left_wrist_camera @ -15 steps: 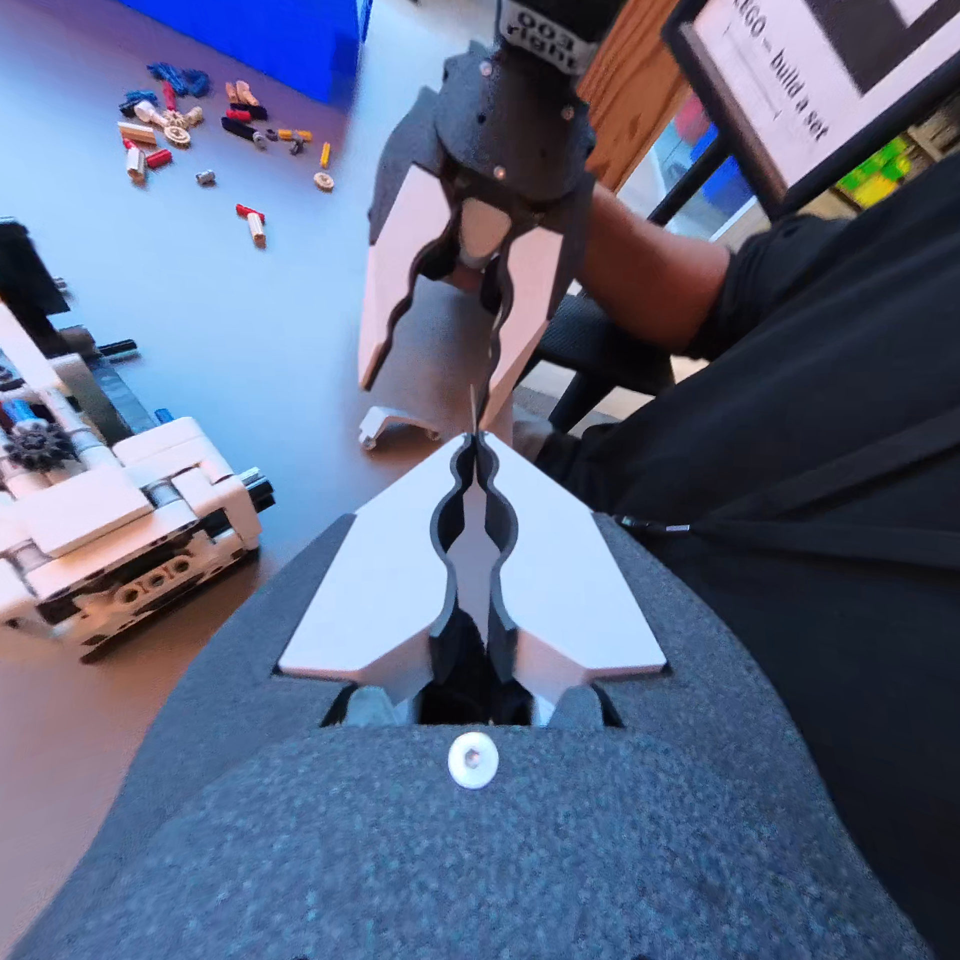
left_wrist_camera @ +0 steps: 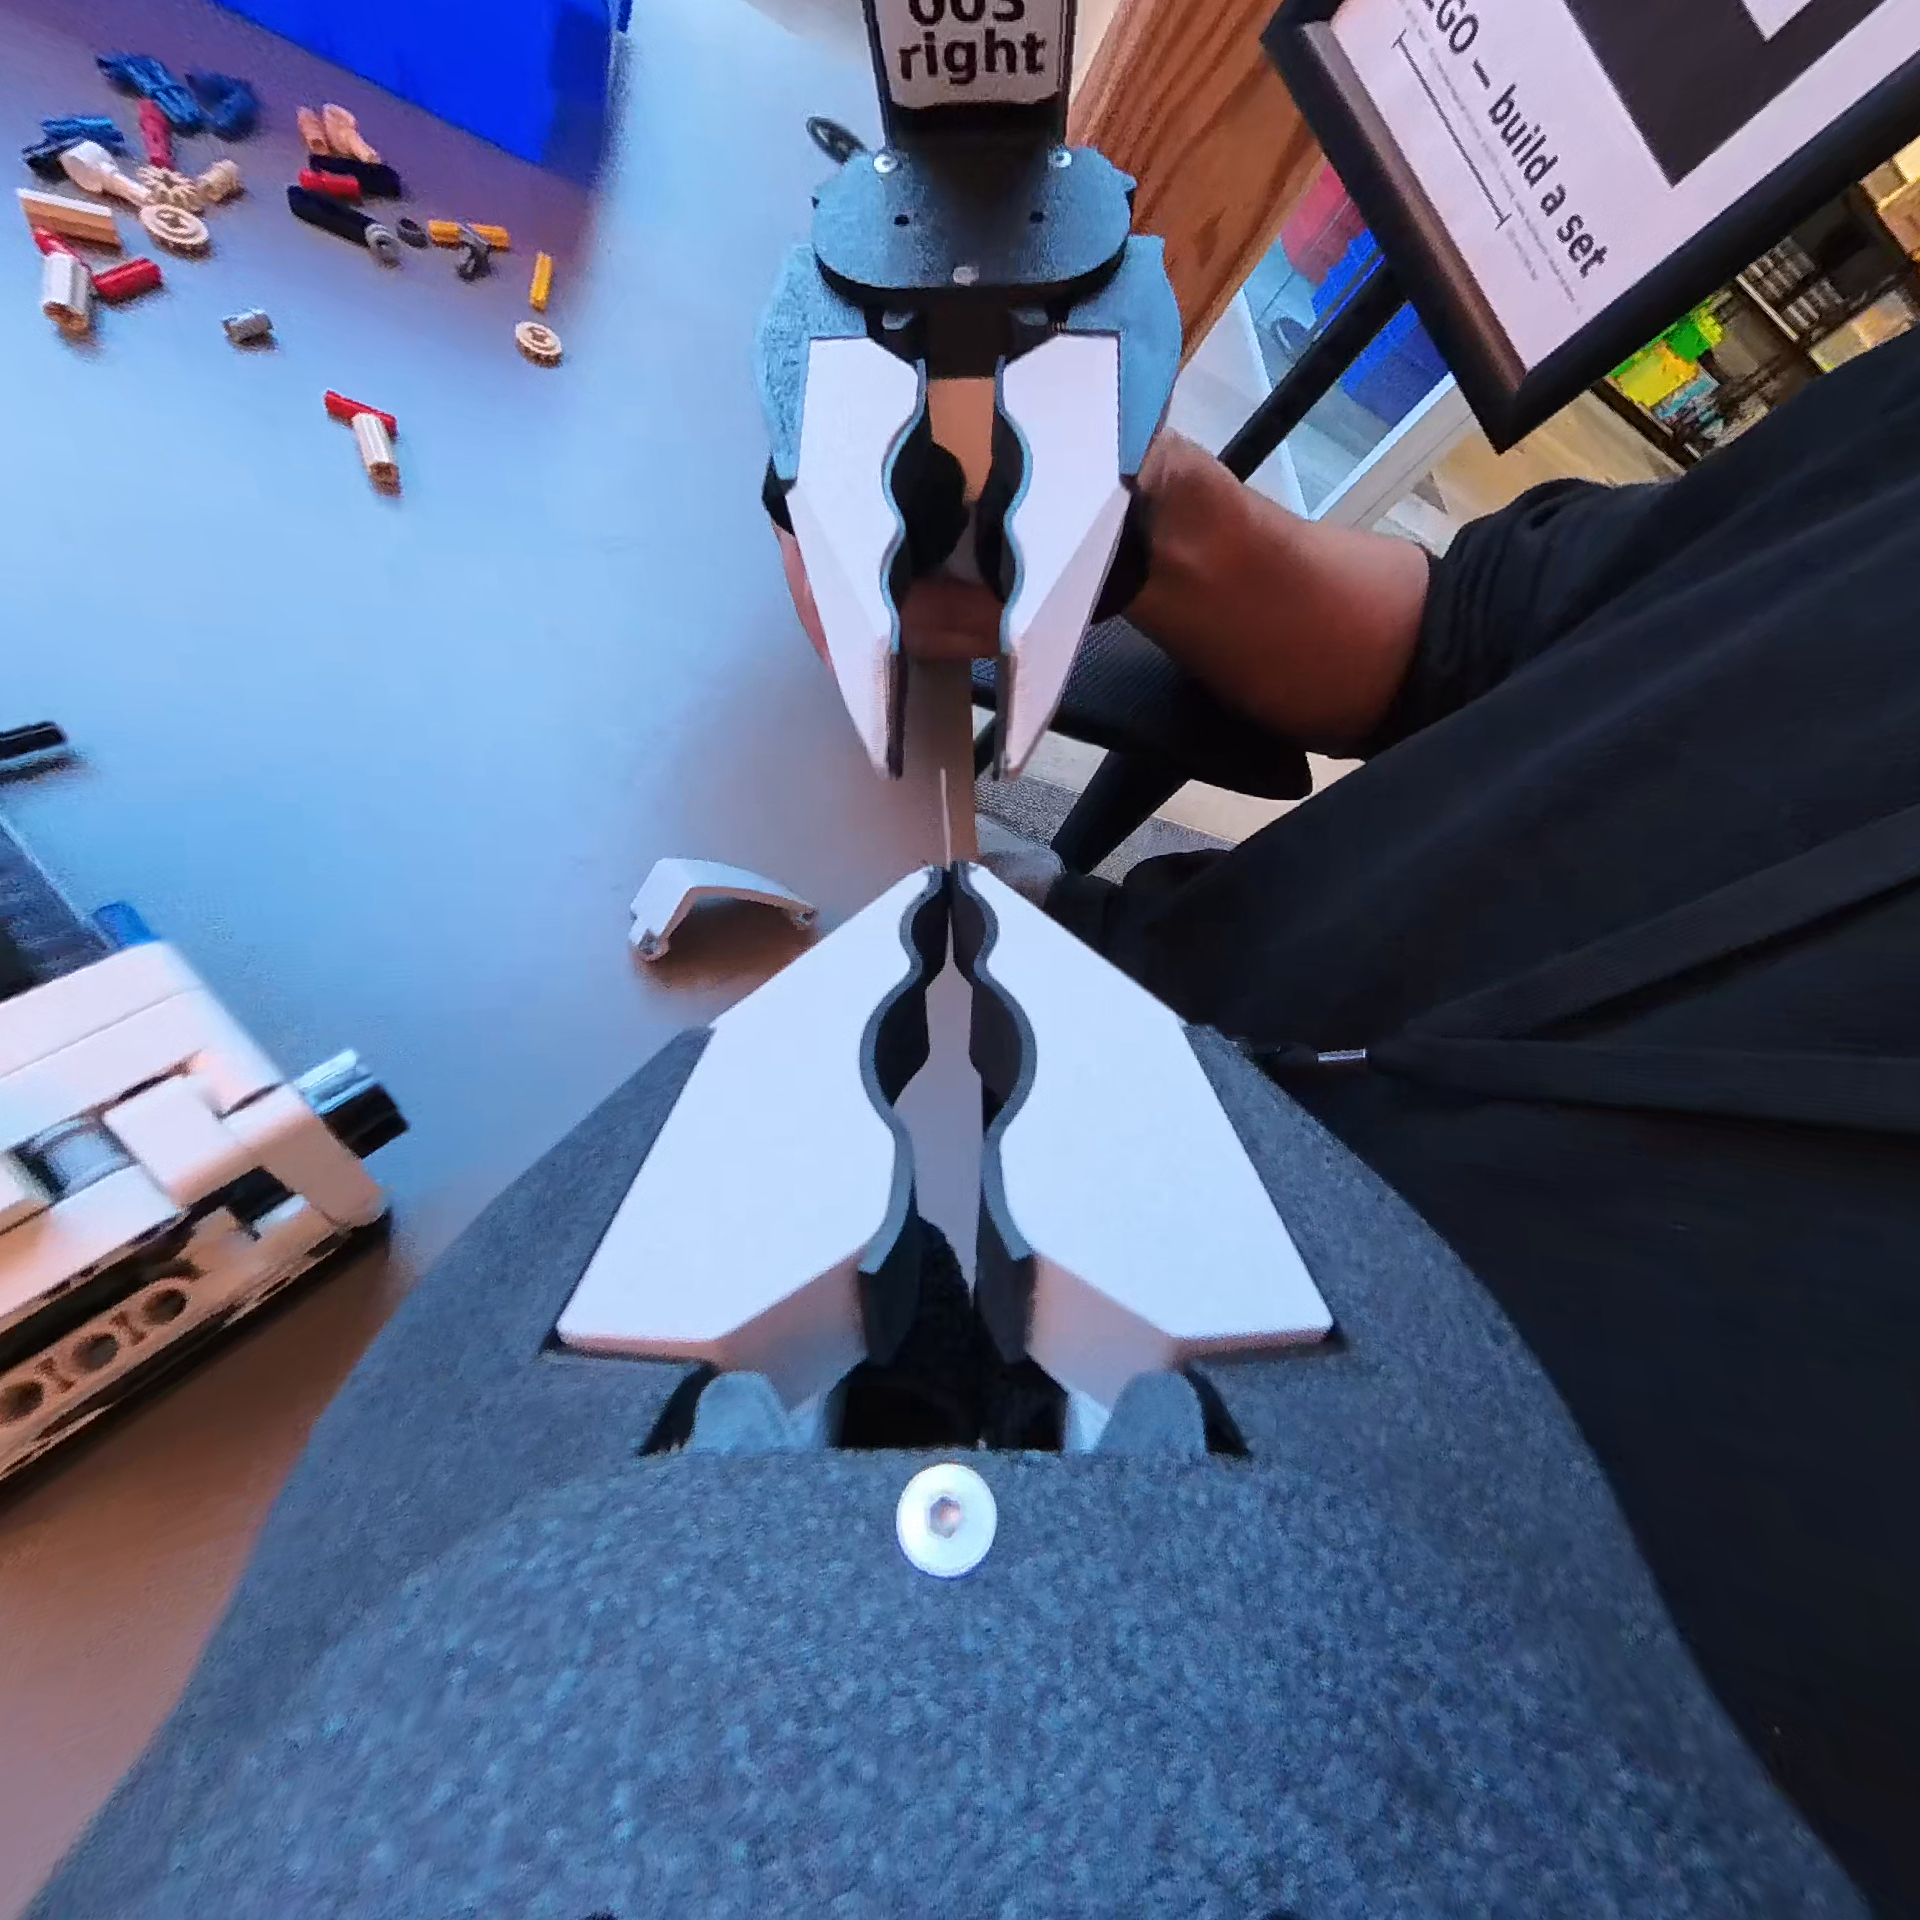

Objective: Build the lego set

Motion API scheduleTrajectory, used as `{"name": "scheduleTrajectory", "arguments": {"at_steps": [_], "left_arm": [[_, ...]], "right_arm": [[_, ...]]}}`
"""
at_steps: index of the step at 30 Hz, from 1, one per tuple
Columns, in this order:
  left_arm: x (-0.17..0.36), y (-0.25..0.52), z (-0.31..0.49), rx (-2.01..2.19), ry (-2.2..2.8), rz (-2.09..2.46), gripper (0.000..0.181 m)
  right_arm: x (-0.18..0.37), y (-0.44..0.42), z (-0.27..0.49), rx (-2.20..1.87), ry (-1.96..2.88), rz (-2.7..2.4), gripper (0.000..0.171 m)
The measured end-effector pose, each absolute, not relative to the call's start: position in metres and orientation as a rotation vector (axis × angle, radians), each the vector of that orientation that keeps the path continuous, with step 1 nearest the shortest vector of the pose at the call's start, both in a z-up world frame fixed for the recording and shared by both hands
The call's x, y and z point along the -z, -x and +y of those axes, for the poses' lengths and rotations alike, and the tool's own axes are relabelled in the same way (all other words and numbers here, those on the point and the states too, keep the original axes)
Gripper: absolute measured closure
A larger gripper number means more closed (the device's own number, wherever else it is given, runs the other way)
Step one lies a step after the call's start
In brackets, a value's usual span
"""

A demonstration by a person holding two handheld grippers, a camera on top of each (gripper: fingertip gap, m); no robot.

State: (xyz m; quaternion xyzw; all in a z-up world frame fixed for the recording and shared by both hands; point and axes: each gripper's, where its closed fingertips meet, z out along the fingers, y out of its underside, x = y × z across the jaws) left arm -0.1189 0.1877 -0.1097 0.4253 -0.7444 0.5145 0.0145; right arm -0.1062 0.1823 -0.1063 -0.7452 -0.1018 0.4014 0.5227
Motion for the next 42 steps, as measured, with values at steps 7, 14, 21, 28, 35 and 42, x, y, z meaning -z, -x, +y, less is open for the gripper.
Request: {"name": "scheduleTrajectory", "arguments": {"at_steps": [7, 14, 21, 28, 35, 42], "left_arm": [[0.116, 0.119, 0.182, -1.530, -1.300, -2.386, 0.181], [0.116, 0.120, 0.182, -1.506, -1.292, -2.406, 0.181], [0.118, 0.119, 0.180, -1.496, -1.289, -2.435, 0.181], [0.116, 0.116, 0.175, -1.558, -1.243, -2.577, 0.155], [0.105, 0.108, 0.173, -1.736, -1.343, -2.442, 0.122], [0.142, 0.102, 0.193, -1.453, -1.390, -2.747, 0.132]], "right_arm": [[0.110, 0.107, 0.179, -0.877, 1.824, -0.305, 0.165], [0.113, 0.108, 0.178, -0.876, 1.842, -0.324, 0.167], [0.116, 0.110, 0.177, -0.861, 1.860, -0.343, 0.171], [0.118, 0.103, 0.176, -0.854, 1.889, -0.293, 0.171], [0.104, 0.105, 0.164, -0.575, 1.834, -0.396, 0.171], [0.116, 0.088, 0.157, -0.477, 1.915, -0.297, 0.171]]}}
